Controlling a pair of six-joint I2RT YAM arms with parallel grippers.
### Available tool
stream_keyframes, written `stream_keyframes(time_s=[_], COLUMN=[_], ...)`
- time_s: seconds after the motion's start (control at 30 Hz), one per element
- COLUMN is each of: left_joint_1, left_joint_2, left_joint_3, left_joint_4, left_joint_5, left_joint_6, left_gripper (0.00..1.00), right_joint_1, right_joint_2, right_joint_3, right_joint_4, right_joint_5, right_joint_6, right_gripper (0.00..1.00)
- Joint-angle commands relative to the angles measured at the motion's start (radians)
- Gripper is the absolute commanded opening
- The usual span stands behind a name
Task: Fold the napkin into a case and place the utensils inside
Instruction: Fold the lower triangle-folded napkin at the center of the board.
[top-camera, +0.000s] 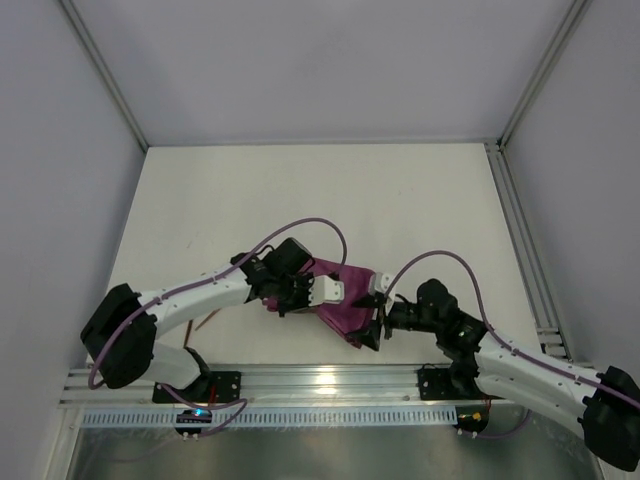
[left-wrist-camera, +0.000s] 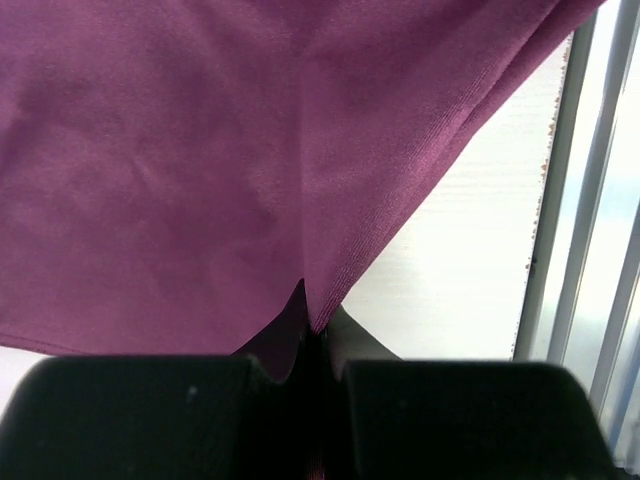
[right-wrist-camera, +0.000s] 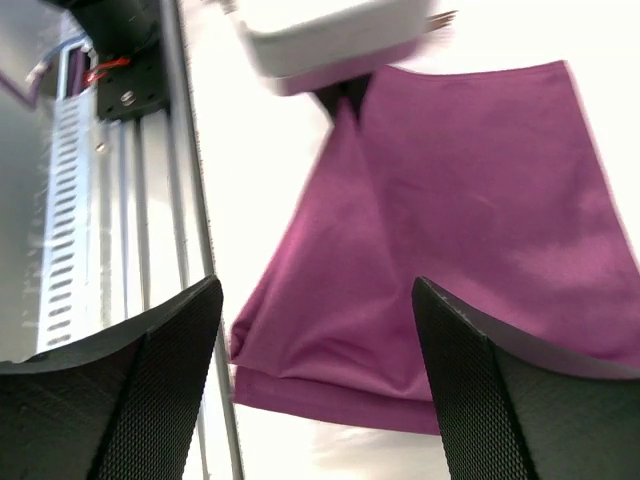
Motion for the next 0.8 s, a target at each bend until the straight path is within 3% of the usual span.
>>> stream_keyframes(time_s=[0.0, 0.07, 0.27, 0.3, 0.53, 0.67, 0.77], left_joint_1=[0.001, 0.003, 0.007, 0.007, 0.009, 0.01, 0.01], left_joint_2=[0.012, 0.016, 0.016, 0.015, 0.012, 0.01, 0.01], left_joint_3=[0.043, 0.043, 0.049, 0.049, 0.048, 0.043, 0.042], left_joint_4=[-0.052, -0.055, -0.06, -0.06, -0.068, -0.074, -0.08], left_joint_5=[0.057, 0.057, 0.057, 0.059, 0.06, 0.062, 0.063], left_joint_6=[0.028, 0.031, 0.036, 0.036, 0.04, 0.043, 0.046], left_gripper=[0.0, 0.0, 0.0, 0.0, 0.0, 0.0, 0.0], right_joint_1=[0.134, 0.199, 0.319, 0.351, 0.499, 0.55, 0.549], right_joint_2=[-0.011, 0.0, 0.06, 0.072, 0.266, 0.332, 0.345], right_joint_3=[-0.006, -0.001, 0.017, 0.025, 0.034, 0.032, 0.015], right_joint_4=[0.027, -0.012, -0.029, -0.025, 0.093, 0.156, 0.205], right_joint_5=[0.126, 0.241, 0.374, 0.432, 0.685, 0.815, 0.861], right_joint_6=[-0.138, -0.157, -0.192, -0.194, -0.126, -0.076, -0.059], right_gripper=[0.81, 0.81, 0.86, 0.92, 0.95, 0.87, 0.72])
